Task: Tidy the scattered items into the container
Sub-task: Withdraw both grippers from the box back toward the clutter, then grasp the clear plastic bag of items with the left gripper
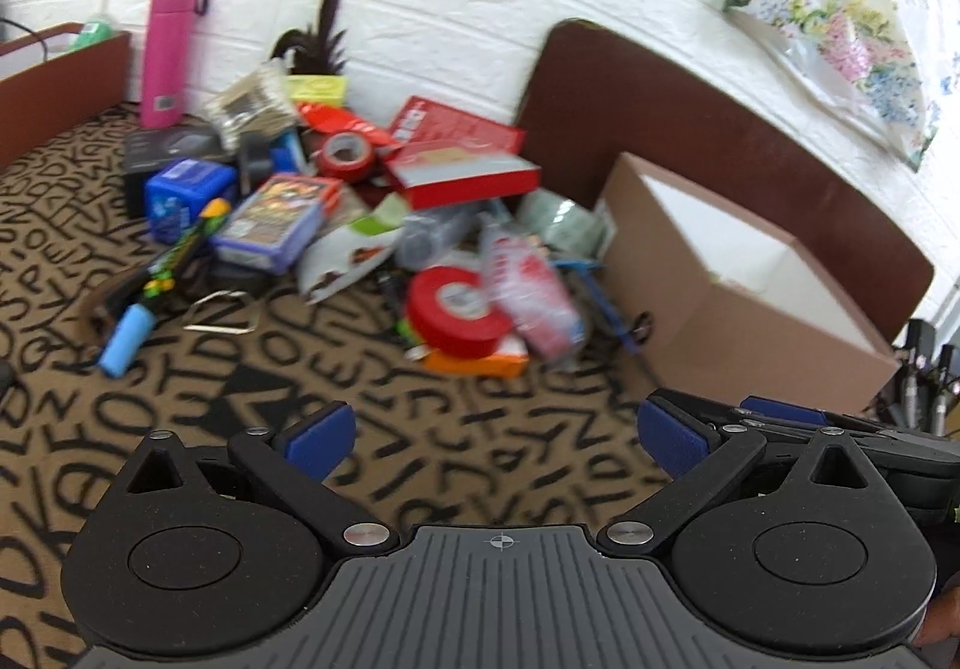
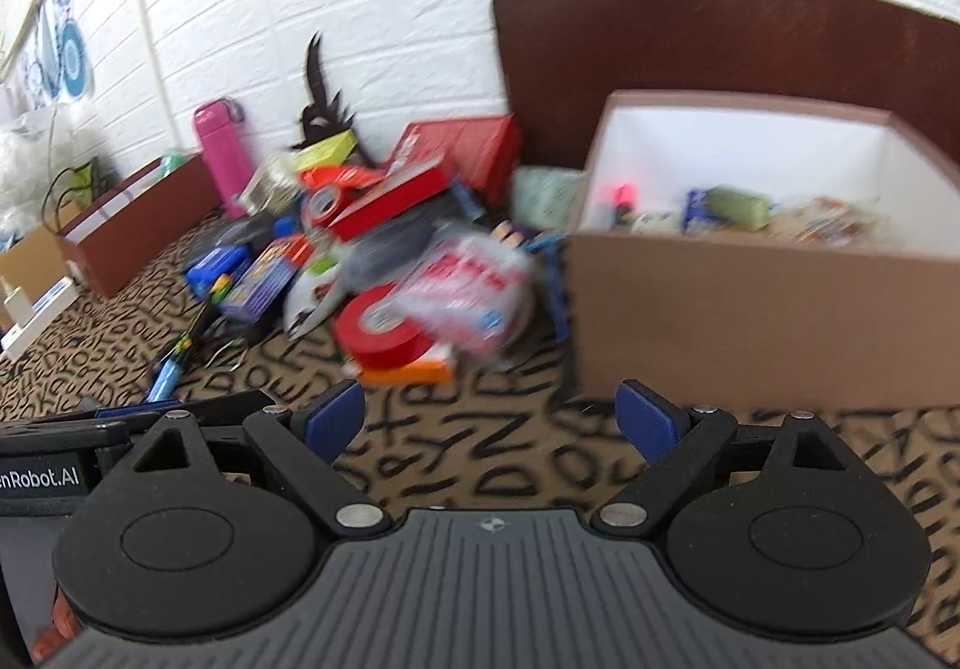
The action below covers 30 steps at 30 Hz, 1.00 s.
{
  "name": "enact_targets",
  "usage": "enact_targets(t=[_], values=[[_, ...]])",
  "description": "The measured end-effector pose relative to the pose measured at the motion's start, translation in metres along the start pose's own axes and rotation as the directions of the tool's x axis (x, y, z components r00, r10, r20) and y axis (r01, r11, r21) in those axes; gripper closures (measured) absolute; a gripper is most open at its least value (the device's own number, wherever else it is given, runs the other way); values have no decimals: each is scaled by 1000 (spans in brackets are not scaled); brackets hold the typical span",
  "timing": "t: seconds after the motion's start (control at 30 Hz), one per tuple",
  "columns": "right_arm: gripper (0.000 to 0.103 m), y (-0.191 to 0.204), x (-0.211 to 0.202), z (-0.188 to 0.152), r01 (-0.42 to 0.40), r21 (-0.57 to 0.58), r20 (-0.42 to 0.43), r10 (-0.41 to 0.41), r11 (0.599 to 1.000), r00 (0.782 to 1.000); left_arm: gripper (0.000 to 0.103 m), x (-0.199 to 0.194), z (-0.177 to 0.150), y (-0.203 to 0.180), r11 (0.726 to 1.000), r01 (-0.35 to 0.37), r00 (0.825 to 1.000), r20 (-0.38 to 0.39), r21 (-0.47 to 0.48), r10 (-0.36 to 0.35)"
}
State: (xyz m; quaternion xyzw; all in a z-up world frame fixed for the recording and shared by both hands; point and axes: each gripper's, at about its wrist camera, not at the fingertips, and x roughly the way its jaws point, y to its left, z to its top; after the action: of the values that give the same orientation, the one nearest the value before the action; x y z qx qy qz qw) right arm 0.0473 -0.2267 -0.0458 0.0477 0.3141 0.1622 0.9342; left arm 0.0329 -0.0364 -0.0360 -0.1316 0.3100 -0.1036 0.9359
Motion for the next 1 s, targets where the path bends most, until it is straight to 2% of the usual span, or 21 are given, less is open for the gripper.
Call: enact_targets(t=[0.2,0.33,0.5,0.73,0.87,1.0], values=[[11,13,23,-15,-33,20,-58,34,999,998,0,8,-1,25,999,-36,999,-13,-28,35],[11,22,32,-16,-21,-15,-73,20,1000,997,0,13,0,38,998,-49,999,-6,-49,49],[11,31,42,-13,-5,-65,-67,1,998,998,0,22,8,46,997,-43,999,-18,-59,42],[11,44,57,-1,30,-159,-23,-34,987,999,1,36,25,37,999,-7,1000,6,49,7],[12,50,68,2,47,-208,-12,-51,977,999,4,38,25,49,1000,24,1000,-6,20,-24],[13,54,76,3,51,-240,-1,-52,969,999,7,38,22,63,1000,18,1000,-25,-25,-18]])
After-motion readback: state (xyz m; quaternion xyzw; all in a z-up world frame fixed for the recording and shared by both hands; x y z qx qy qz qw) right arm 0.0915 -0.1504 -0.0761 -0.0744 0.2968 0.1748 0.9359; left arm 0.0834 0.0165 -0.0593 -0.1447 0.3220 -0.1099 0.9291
